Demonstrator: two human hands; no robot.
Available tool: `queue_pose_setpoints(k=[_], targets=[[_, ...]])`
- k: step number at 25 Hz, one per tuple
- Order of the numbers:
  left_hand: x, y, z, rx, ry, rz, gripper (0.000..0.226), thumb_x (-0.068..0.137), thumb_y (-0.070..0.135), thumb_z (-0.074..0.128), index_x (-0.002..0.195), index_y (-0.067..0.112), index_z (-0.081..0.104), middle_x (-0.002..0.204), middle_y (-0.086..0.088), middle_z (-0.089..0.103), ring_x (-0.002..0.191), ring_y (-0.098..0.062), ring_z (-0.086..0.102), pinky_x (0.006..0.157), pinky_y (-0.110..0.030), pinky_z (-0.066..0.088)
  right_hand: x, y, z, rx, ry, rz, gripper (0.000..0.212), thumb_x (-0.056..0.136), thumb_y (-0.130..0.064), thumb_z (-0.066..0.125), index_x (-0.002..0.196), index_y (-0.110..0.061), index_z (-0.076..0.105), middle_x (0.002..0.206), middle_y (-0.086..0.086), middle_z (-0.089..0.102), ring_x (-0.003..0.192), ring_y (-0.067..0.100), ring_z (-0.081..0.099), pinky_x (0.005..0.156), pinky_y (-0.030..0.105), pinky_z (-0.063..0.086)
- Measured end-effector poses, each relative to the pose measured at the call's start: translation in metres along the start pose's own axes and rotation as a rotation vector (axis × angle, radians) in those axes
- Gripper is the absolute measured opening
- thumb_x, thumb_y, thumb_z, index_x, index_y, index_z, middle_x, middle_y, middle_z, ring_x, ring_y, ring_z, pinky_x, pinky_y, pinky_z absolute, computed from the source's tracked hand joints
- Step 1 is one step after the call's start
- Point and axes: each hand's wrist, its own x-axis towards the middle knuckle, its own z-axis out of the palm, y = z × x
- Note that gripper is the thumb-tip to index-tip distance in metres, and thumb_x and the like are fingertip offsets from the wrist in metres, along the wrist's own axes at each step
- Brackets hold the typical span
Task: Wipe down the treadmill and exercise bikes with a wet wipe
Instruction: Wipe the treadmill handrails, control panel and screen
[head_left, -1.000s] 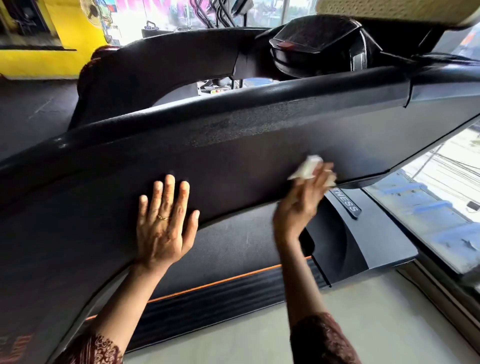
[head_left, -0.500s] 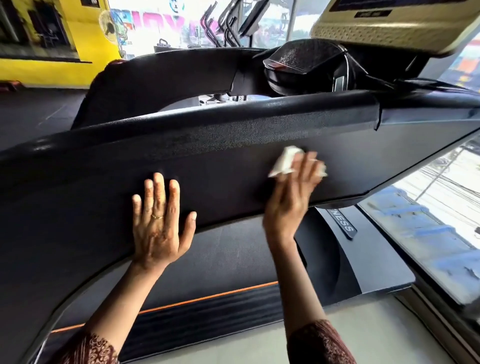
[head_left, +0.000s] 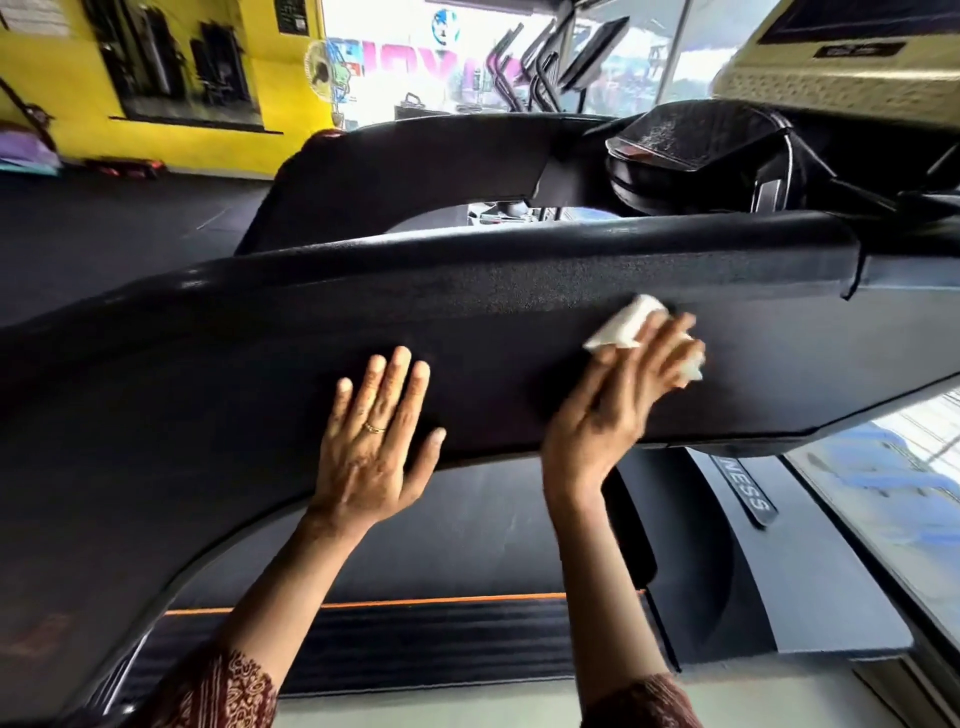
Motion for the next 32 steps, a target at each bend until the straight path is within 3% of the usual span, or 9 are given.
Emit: queue_pose_setpoints(k=[4,6,13,18,19,23,26,28,32], targets=[[0.015,0.019,0.008,-0.018,0.009,0.077,0.064,0.097,0.037,0.038,0.151,0.012,0.013,0.160,-0.004,0.001,0.146,-0.019,0.005,0.119,-0.038,0.000,-0.007,-0.003,0.001,-0.077,-0.260,-0.508,0.039,0.102,-0.020,0.036,0.137,-0.004,0.038,0.144,0.009,0.031,0.145,0.019,0.008,0.118,0.038,0.009],[0.025,0.037,0.015,-0.048,0.014,0.079,0.066,0.095,0.035,0.042,0.150,0.012,0.016,0.160,-0.003,0.003,0.146,-0.019,0.007,0.119,-0.037,0.001,0.019,0.024,-0.018,-0.168,-0.249,-0.572,0.038,0.101,-0.020,0.036,0.137,-0.007,0.038,0.142,0.007,0.035,0.145,0.017,0.012,0.118,0.038,0.012],[0.063,0.105,0.041,-0.099,0.004,0.079,0.065,0.093,0.036,0.043,0.150,0.017,0.020,0.160,0.002,0.003,0.146,-0.016,0.008,0.118,-0.039,0.002,0.094,0.103,-0.075,-0.019,0.138,0.238,0.051,0.104,-0.028,0.027,0.145,0.002,0.026,0.152,0.023,0.021,0.143,0.038,0.011,0.119,0.032,0.005],[0.060,0.107,0.043,-0.049,0.020,0.063,0.063,0.094,0.037,0.041,0.150,0.016,0.022,0.160,0.001,0.004,0.146,-0.017,0.008,0.118,-0.041,0.005,0.001,0.088,-0.066,-0.205,-0.305,-0.395,0.039,0.102,-0.019,0.032,0.139,-0.007,0.036,0.149,0.015,0.032,0.145,0.027,0.015,0.117,0.040,0.011],[0.060,0.107,0.043,-0.042,0.024,0.067,0.062,0.094,0.038,0.040,0.150,0.016,0.023,0.160,0.000,0.005,0.146,-0.018,0.008,0.118,-0.041,0.005,0.010,0.100,-0.071,-0.208,-0.281,-0.369,0.040,0.103,-0.022,0.030,0.139,-0.006,0.037,0.150,0.014,0.031,0.144,0.029,0.017,0.118,0.038,0.010],[0.059,0.108,0.045,-0.020,0.033,0.063,0.061,0.095,0.038,0.040,0.149,0.016,0.024,0.160,0.000,0.005,0.146,-0.018,0.007,0.118,-0.041,0.004,0.060,0.122,-0.086,-0.046,0.108,0.307,0.050,0.103,-0.025,0.029,0.145,0.001,0.026,0.153,0.009,0.016,0.145,0.033,0.009,0.118,0.025,0.003],[0.059,0.107,0.045,-0.021,0.039,0.067,0.061,0.095,0.037,0.039,0.150,0.016,0.022,0.160,0.000,0.004,0.146,-0.018,0.007,0.118,-0.041,0.005,0.000,0.097,-0.068,-0.120,-0.107,0.013,0.046,0.101,-0.014,0.036,0.144,0.000,0.029,0.156,0.006,0.012,0.145,0.029,0.008,0.118,0.045,0.011],[0.060,0.106,0.045,-0.023,0.037,0.062,0.062,0.094,0.037,0.040,0.150,0.016,0.022,0.160,0.000,0.005,0.146,-0.018,0.008,0.118,-0.041,0.005,-0.035,0.096,-0.068,-0.148,-0.267,-0.232,0.046,0.097,-0.006,0.041,0.142,-0.006,0.032,0.158,-0.003,0.008,0.146,0.025,0.010,0.118,0.045,0.011],[0.062,0.107,0.040,-0.053,0.022,0.057,0.062,0.093,0.037,0.041,0.149,0.017,0.024,0.160,0.001,0.004,0.146,-0.017,0.009,0.117,-0.042,0.006,0.042,0.100,-0.074,-0.047,-0.069,0.019,0.043,0.101,-0.012,0.036,0.141,0.001,0.035,0.152,0.009,0.021,0.144,0.027,0.013,0.119,0.034,0.009]])
